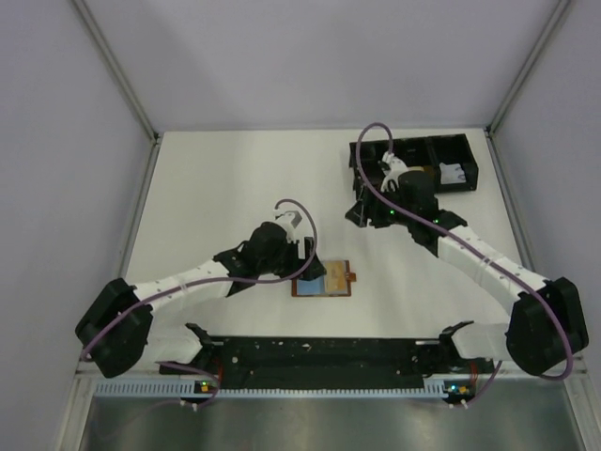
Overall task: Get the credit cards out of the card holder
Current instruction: Remove the credit card from the card holder.
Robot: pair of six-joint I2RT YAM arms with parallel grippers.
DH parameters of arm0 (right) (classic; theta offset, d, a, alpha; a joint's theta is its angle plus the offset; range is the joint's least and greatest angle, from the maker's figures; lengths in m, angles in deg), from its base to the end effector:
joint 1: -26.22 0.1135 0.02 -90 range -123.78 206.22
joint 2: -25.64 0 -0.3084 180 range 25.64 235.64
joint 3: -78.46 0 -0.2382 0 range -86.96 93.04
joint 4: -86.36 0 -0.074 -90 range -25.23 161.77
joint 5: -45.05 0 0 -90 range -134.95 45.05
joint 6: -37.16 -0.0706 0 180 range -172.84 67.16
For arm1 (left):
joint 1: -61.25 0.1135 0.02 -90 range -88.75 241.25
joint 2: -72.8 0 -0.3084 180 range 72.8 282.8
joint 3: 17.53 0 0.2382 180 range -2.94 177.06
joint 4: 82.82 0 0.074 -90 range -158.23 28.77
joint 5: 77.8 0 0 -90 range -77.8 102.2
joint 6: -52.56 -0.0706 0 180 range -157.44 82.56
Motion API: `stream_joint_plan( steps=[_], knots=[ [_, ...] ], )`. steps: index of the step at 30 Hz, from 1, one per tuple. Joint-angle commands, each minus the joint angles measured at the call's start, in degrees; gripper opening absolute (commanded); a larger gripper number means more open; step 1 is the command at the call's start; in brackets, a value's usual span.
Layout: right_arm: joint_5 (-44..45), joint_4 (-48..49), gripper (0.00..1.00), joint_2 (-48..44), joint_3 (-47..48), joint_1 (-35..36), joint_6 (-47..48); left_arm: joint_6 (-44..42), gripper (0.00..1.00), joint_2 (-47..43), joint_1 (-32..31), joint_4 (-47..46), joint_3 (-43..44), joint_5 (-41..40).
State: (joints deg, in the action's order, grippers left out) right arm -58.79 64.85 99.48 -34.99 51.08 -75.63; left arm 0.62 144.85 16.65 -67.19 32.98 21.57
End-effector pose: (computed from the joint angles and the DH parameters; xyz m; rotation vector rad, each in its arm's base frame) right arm 0.2609 0.1395 0.3108 -0.1924 2.1382 0.7493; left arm 0.1778 -0.1914 0.2326 0.2332 2.3783 -0.9302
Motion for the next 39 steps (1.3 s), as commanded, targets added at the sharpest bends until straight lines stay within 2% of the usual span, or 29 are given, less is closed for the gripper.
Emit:
stream_joint_plan(
  steps=[1, 4, 7, 10, 14, 25, 32, 39],
  knots=[
    [-7.58, 2.60, 0.56, -3.79, -5.19, 2.55, -5.06, 2.27, 0.83, 1.69, 0.21, -3.49, 2.05, 3.64],
    [-11.46, 9.80, 0.46, -3.18, -10.72, 4.40, -9.28, 3.94, 0.79, 2.74, 0.21, -5.43, 1.52, 4.17],
    [-12.60, 14.90, 0.34, -1.52, -15.04, 5.90, -12.71, 5.61, 0.70, 3.79, 0.21, -7.19, 0.91, 4.17],
    [-14.19, 20.61, 0.24, -0.55, -19.61, 5.99, -17.02, 7.19, 0.67, 4.50, 0.30, -7.54, 0.64, 3.56],
    [-13.75, 21.33, 0.16, -0.02, -21.81, 6.08, -17.47, 8.08, 0.66, 5.47, 0.48, -8.68, 0.29, 3.29],
    [-13.40, 25.73, 0.07, 8.33, -25.07, 6.08, -18.53, 11.41, 0.65, 11.44, 1.62, -13.42, 0.73, 6.19],
    [-11.99, 23.44, 0.02, 12.20, -25.77, 5.64, -17.82, 12.12, 0.56, 14.78, 1.88, -16.15, 0.73, 8.12],
    [-12.17, 23.62, 0.00, 14.13, -26.13, 5.28, -18.08, 12.56, 0.52, 17.51, 2.06, -16.24, 1.08, 8.39]
  ],
)
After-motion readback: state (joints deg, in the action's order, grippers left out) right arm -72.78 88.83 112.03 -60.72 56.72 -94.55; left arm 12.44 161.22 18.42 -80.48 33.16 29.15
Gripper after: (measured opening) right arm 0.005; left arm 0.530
